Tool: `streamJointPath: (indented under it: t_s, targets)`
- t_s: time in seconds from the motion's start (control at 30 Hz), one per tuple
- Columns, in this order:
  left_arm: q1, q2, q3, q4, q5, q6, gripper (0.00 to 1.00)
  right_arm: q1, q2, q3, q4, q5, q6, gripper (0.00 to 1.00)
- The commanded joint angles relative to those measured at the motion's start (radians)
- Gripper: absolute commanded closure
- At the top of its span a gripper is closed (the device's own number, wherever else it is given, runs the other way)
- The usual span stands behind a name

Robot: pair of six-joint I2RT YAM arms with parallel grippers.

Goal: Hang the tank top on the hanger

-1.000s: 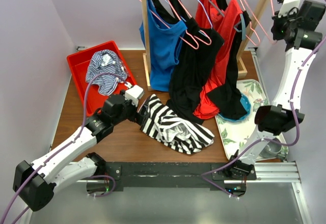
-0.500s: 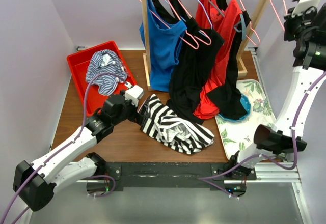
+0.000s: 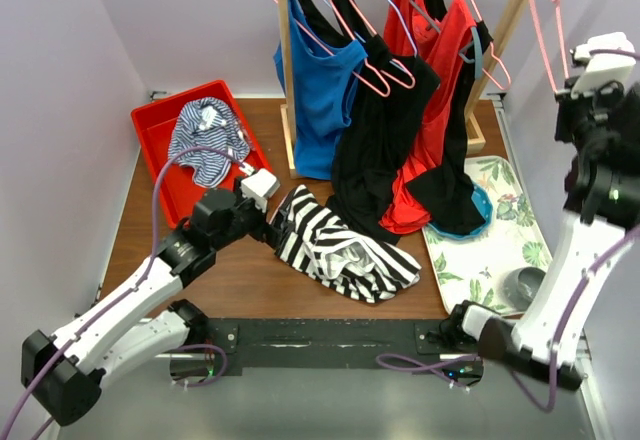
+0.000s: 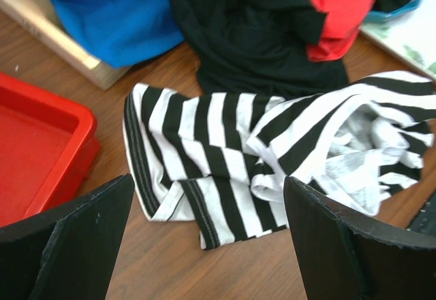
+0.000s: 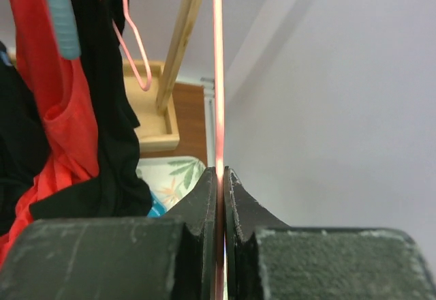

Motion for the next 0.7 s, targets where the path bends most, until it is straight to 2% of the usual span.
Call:
streamJointPath:
  t_s: [0.0,0.2,0.4,0.67]
  targets:
    - [0.006,-0.061,-0.011,0.101,0.095,0.033,0.03,-0.005,-0.123,0.006,-0.002,0.031,0.036,1.00]
    - [0.006,-0.090,0.110,0.106,0.104,0.061,0.03,-0.005,-0.232,0.080,-0.102,-0.027,0.030,1.00]
    - [0.006,-0.104,0.251,0.097,0.105,0.154,0.02,-0.004,-0.269,0.135,-0.172,-0.242,0.054,1.00]
    - [0.006,-0.213,0.325,0.012,0.096,0.350,0.00,-0.004,-0.299,0.045,-0.211,-0.539,0.019,1.00]
